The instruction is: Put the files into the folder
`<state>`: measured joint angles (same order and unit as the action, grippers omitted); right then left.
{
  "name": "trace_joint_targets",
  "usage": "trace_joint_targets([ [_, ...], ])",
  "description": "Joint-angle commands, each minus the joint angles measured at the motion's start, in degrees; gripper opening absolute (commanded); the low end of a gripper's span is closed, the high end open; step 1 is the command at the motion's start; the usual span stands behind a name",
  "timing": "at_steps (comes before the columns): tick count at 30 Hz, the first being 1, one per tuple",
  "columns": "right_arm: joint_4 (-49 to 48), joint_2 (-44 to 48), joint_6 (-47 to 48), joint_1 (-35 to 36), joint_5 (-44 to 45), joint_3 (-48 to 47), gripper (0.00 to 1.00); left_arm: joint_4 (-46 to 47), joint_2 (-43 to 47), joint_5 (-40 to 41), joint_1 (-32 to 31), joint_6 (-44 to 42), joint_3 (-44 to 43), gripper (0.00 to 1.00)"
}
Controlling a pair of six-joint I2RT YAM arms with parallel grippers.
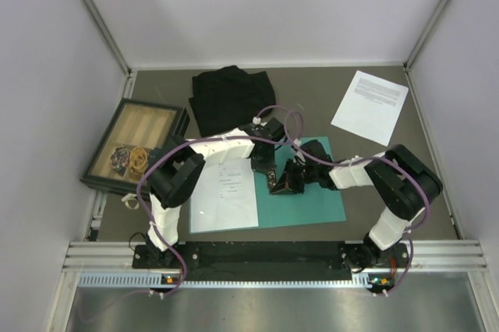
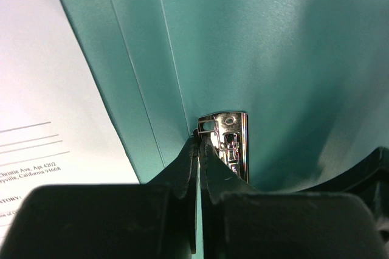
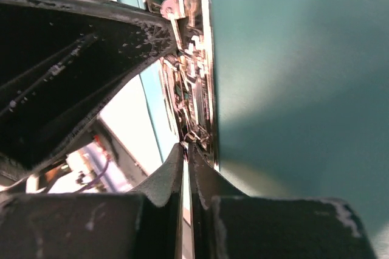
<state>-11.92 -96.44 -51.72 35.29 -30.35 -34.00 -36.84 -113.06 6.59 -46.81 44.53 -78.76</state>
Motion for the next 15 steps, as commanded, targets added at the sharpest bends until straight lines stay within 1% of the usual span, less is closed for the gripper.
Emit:
trace_joint_targets([
  [1,2.6,-6.2,1.1,-5.0,2.6,8.3,0.00,-2.6,-0.2,1.1,1.4,-6.0,3.9,0.00],
  [3,-0.8,-7.4,0.1,-5.5,0.3,8.6,0.00,-1.6,0.1,0.2,1.6,-6.6,4.1,0.00],
  [5,-1.6,-6.3,0.0,-5.6,-0.9,8.4,0.00,-1.6,-0.1,-0.3,1.6,-6.9,3.8,0.00],
  [7,9.0,-1.8,2.5,-5.1,3.1,4.8,0.00,-1.5,-0.1,-1.0,1.6,-6.5,3.8,0.00],
  [8,15.0,-0.3,6.2,-4.6,6.7,2.6,0.00,-1.4,-0.1,-1.1,1.6,-6.3,3.7,0.00],
  [9,19.5,2.5,7.2,-4.2,9.5,-0.3,0.00,-1.3,0.0,-1.6,1.5,-6.2,3.9,0.00],
  [10,23.9,3.4,7.4,-4.4,11.3,-0.9,0.00,-0.8,0.3,-2.0,1.5,-6.1,4.0,0.00],
  [13,28.4,6.2,8.9,-3.8,13.1,-4.0,0.00,-1.3,0.2,-1.8,1.5,-6.0,3.4,0.00],
  [15,27.7,7.1,8.7,-3.8,12.0,-4.7,0.00,-2.7,-0.2,-1.8,1.5,-6.0,1.9,0.00],
])
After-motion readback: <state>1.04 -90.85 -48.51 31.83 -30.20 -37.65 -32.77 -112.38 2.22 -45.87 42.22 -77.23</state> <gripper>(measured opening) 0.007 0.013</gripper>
